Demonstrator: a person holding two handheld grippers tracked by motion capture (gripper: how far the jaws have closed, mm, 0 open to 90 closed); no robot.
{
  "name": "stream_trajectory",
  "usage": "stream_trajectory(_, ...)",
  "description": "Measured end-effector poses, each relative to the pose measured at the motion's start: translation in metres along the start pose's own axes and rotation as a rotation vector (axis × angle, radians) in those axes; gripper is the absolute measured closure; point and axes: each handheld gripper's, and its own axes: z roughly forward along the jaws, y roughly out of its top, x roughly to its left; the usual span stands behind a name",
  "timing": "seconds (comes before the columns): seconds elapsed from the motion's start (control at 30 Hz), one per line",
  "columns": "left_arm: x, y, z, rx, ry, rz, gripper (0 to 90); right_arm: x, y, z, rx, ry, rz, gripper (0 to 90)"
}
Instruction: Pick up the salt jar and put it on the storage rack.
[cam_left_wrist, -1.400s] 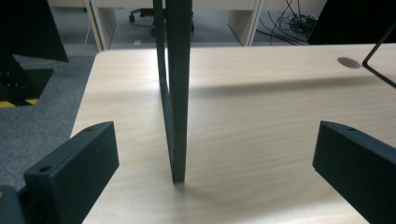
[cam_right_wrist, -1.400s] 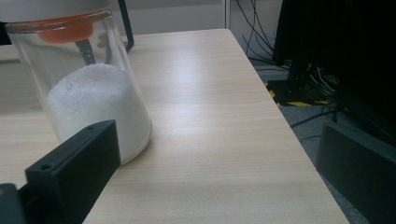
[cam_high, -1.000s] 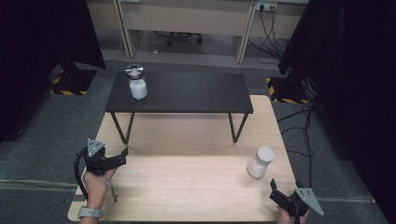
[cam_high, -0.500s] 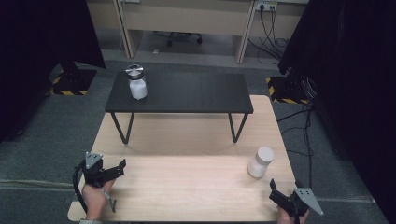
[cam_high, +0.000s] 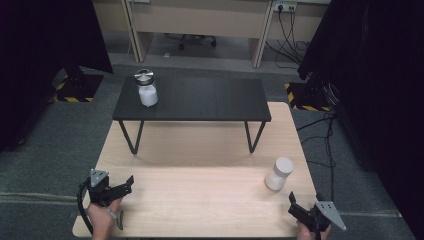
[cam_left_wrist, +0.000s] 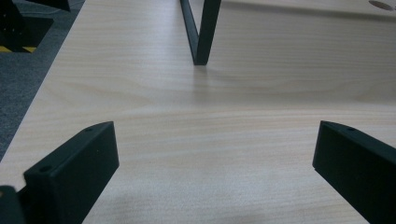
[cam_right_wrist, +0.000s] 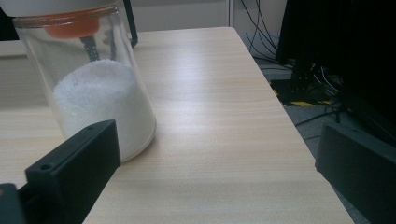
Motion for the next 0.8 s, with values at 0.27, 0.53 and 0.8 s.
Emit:
stream_trajectory(0.27,0.003,-0.006,0.001,0.011,0.002,-0.014,0.0,0.001,0.0,0.0,0.002,-0.001,-0.003,0.3)
stream_trajectory(0.53,0.009,-0.011,0.004,0.019,-0.006,-0.04,0.0,0.002,0.001,0.0,0.005,-0.003,-0.009,0.3)
stream_trajectory(0.8,0.004,-0.011,0.005,0.025,0.006,-0.01,0.0,0.003,0.0,0.0,0.0,-0.007,-0.013,0.3)
